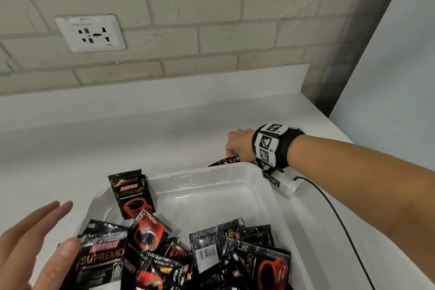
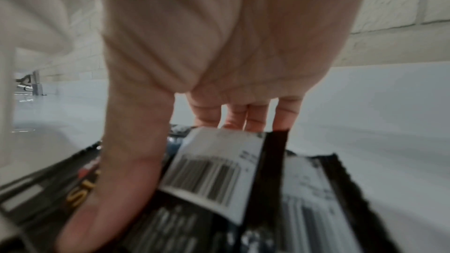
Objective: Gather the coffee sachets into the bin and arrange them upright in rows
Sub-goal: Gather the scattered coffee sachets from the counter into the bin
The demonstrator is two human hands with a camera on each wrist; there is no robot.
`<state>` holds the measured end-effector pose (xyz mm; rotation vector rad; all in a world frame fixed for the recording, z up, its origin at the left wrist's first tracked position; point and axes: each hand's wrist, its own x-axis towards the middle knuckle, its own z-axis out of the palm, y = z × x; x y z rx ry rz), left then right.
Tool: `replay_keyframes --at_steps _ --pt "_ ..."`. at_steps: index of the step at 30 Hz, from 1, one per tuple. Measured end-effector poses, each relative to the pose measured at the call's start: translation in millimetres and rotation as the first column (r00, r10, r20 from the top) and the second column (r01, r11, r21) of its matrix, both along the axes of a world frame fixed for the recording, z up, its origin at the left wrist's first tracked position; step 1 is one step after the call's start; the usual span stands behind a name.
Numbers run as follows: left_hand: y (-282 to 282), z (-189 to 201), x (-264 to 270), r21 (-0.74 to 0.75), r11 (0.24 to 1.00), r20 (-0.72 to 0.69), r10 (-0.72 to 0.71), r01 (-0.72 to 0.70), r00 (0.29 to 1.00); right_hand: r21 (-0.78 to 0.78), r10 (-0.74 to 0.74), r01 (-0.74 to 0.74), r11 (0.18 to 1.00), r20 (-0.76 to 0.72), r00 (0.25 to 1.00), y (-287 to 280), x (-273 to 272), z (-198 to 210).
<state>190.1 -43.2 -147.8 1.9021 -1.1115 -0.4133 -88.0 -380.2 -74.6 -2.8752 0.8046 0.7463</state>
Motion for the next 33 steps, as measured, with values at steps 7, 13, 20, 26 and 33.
replay_keyframes --at_steps 7,13,20,26,33 --pt "17 43 -53 -0.086 0.993 0.183 0.098 -0.084 0.978 0.257 -0.323 0.243 0.936 0.345 0.881 3 -56 32" --pt "27 65 -92 -0.077 0.994 0.2 0.091 -0.077 0.975 0.512 -0.38 0.043 0.858 0.577 0.723 70 -92 90" --pt "26 81 -123 -0.043 0.999 0.257 0.013 -0.002 0.966 0.474 -0.184 0.002 0.88 0.338 0.923 150 -83 57" --pt "31 84 -129 0.059 0.998 0.047 -0.021 0.019 0.999 0.525 -0.243 0.077 0.848 0.255 0.936 163 -99 55" --pt "32 84 -143 0.149 0.983 -0.088 -0.096 0.108 0.992 0.564 -0.288 0.088 0.821 0.276 0.917 182 -116 46"
